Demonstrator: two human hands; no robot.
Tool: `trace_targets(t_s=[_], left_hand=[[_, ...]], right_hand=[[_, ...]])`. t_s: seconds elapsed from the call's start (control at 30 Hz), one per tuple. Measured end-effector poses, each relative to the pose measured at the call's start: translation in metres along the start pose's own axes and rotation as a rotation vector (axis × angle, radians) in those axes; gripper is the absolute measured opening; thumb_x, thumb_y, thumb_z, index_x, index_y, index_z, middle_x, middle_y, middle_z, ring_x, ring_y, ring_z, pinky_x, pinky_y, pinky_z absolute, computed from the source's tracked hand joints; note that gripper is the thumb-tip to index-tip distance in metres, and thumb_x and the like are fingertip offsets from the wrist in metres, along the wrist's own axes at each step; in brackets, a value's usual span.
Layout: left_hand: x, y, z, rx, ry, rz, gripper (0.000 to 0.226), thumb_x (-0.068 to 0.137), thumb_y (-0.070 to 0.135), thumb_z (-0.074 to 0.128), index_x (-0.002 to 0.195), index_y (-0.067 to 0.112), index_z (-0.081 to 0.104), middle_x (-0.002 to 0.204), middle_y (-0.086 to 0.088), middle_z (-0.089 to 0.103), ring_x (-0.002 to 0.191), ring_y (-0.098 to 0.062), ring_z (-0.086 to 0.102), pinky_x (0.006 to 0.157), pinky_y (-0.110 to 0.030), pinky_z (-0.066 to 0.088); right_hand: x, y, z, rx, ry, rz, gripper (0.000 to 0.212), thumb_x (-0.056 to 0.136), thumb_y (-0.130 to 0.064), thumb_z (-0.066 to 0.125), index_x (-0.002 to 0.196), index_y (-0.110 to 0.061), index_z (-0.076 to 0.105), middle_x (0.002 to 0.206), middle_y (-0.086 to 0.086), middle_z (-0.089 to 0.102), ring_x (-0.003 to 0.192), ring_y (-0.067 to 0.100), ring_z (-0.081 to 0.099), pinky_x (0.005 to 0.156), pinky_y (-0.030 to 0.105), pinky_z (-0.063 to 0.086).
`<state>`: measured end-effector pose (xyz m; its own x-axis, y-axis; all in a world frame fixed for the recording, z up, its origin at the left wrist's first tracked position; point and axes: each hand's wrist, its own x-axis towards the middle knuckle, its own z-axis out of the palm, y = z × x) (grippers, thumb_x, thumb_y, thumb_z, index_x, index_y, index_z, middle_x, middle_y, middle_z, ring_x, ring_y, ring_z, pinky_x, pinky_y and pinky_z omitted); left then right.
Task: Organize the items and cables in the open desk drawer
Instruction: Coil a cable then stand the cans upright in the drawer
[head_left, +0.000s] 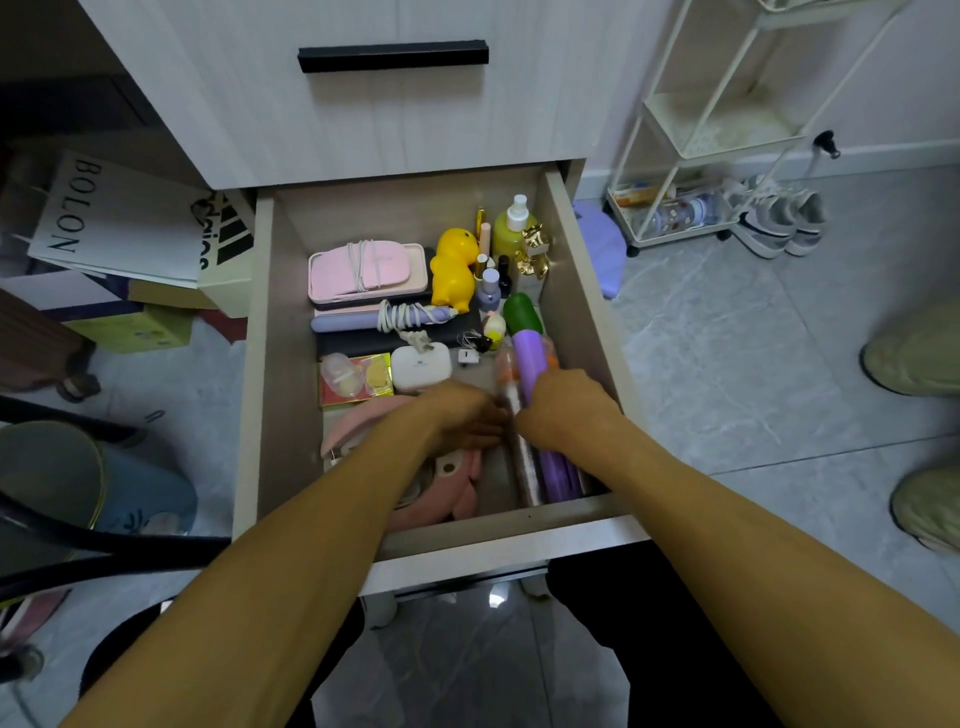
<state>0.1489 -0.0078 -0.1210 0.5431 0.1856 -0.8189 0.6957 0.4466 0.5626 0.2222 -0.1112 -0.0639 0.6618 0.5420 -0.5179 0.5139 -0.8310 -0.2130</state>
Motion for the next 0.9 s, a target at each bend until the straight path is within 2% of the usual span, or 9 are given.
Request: trace_targets(t_s=[0.1, 0.17, 0.27, 0.33, 0.43, 0.57, 0.7, 0.8, 0.9], left_hand=[[-0.004, -0.001, -0.001, 0.005, 0.008, 0.045, 0.017, 0.096, -0.005, 0.045, 0.098, 0.005, 0.059, 0.089, -0.014, 0.063, 0.076, -0.019, 0.062, 0.061, -0.021, 0.055], [-0.007, -0.001, -0.005, 0.023, 0.057, 0.065, 0.014, 0.095, -0.003, 0.049, 0.092, 0.004, 0.061, 0.091, -0.017, 0.066, 0.076, -0.022, 0.065, 0.066, -0.024, 0.056], [-0.013, 0.004, -0.016, -0.053, 0.165, 0.112, 0.012, 0.094, 0.01, 0.058, 0.096, 0.001, 0.065, 0.102, -0.022, 0.069, 0.08, -0.024, 0.069, 0.068, -0.028, 0.059], [-0.021, 0.009, -0.021, -0.146, 0.12, 0.136, 0.022, 0.096, 0.025, 0.059, 0.098, 0.005, 0.066, 0.099, -0.018, 0.072, 0.081, -0.023, 0.071, 0.068, -0.029, 0.059], [-0.03, 0.007, -0.025, -0.031, 0.067, 0.182, 0.032, 0.092, 0.041, 0.063, 0.106, 0.013, 0.068, 0.096, -0.008, 0.075, 0.081, -0.021, 0.073, 0.071, -0.03, 0.057], [-0.028, -0.001, -0.022, 0.043, 0.071, 0.206, 0.026, 0.092, 0.031, 0.066, 0.11, 0.014, 0.067, 0.093, -0.011, 0.073, 0.079, -0.022, 0.071, 0.074, -0.032, 0.058], [-0.018, 0.001, -0.015, 0.096, 0.169, 0.168, 0.028, 0.09, 0.022, 0.066, 0.111, 0.003, 0.066, 0.082, -0.013, 0.07, 0.068, -0.022, 0.068, 0.063, -0.027, 0.059], [-0.01, 0.004, -0.016, 0.212, 0.262, 0.151, 0.029, 0.086, 0.021, 0.071, 0.105, -0.001, 0.066, 0.077, -0.014, 0.069, 0.06, -0.021, 0.068, 0.057, -0.027, 0.06], [-0.005, 0.004, -0.016, 0.319, 0.278, 0.153, 0.024, 0.084, 0.018, 0.075, 0.093, -0.002, 0.067, 0.074, -0.017, 0.069, 0.056, -0.021, 0.068, 0.057, -0.03, 0.061]], right_hand=[[-0.001, 0.001, -0.001, 0.04, -0.032, -0.012, 0.042, 0.088, -0.026, 0.06, 0.12, 0.0, 0.053, 0.118, 0.018, 0.058, 0.1, 0.033, 0.061, 0.07, 0.031, 0.045], [0.001, 0.002, -0.002, 0.118, -0.085, -0.003, 0.042, 0.088, -0.026, 0.059, 0.121, 0.0, 0.052, 0.115, 0.018, 0.059, 0.095, 0.031, 0.06, 0.07, 0.03, 0.045], [0.006, 0.001, -0.007, 0.205, -0.203, -0.004, 0.027, 0.088, -0.024, 0.057, 0.099, 0.0, 0.064, 0.087, 0.011, 0.067, 0.079, 0.027, 0.063, 0.061, 0.027, 0.048], [0.01, 0.002, -0.012, 0.273, -0.286, 0.008, 0.022, 0.087, -0.023, 0.059, 0.077, -0.004, 0.064, 0.068, 0.007, 0.066, 0.057, 0.024, 0.056, 0.048, 0.024, 0.044], [0.013, 0.001, -0.012, 0.364, -0.377, 0.003, 0.025, 0.087, -0.026, 0.065, 0.077, -0.004, 0.061, 0.061, 0.007, 0.055, 0.046, 0.019, 0.042, 0.041, 0.021, 0.034], [0.013, -0.004, -0.01, 0.386, -0.403, -0.068, 0.023, 0.089, -0.028, 0.066, 0.085, -0.006, 0.062, 0.06, 0.006, 0.052, 0.045, 0.017, 0.042, 0.043, 0.022, 0.034], [0.015, 0.0, -0.006, 0.288, -0.345, -0.121, 0.026, 0.09, -0.024, 0.066, 0.07, -0.008, 0.062, 0.046, -0.005, 0.059, 0.038, 0.006, 0.051, 0.04, 0.015, 0.04], [0.02, 0.003, -0.002, 0.257, -0.138, -0.13, 0.024, 0.093, -0.024, 0.058, 0.097, -0.001, 0.059, 0.088, 0.011, 0.068, 0.08, 0.021, 0.064, 0.064, 0.024, 0.045], [0.024, 0.002, 0.004, 0.326, 0.031, -0.085, 0.037, 0.095, -0.033, 0.055, 0.116, -0.003, 0.049, 0.108, 0.017, 0.061, 0.088, 0.03, 0.062, 0.065, 0.027, 0.043]])
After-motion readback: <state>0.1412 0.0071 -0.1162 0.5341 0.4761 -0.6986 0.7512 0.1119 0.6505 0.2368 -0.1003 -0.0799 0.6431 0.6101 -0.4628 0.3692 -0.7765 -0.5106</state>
